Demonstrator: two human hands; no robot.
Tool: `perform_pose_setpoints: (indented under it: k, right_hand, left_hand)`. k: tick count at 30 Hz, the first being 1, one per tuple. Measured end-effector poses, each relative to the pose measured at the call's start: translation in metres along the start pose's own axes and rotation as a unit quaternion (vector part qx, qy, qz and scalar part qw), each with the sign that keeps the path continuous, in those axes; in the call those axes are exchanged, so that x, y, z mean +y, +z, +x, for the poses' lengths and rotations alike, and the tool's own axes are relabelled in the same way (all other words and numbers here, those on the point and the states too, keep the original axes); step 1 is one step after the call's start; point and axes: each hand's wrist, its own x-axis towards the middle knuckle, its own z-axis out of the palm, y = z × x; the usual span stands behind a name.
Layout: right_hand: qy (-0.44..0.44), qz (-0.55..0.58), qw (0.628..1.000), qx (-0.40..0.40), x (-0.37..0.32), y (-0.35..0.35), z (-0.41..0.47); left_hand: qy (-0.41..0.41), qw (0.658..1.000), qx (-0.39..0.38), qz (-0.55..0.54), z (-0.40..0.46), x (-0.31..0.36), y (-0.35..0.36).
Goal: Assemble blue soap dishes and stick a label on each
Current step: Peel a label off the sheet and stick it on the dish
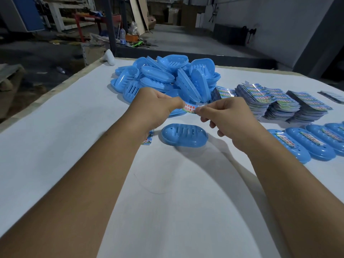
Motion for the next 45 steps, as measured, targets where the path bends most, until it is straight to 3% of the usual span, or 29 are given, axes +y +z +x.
perform_pose_setpoints:
  k: [8, 19, 45]
  right_hand:
    - [0.028, 0.011, 1.0, -0.007, -0.001, -0.001, 0.001]
    - [0.061, -0.105, 0.992, -0.04, 0.004, 0.004, 0.0]
    - [0.053, -0.157, 0.985, -0.047, 0.009, 0.014, 0.003]
  left_hand:
    - [-0.005, 0.999, -0.018, 0.033, 0.004, -0.006, 0.002]
    - [0.024, 0.982, -0.026, 0.187, 0.003, -0.017, 0.011]
    - [0.022, 0.974, -0.041, 0.222, 0.011, -0.026, 0.014]
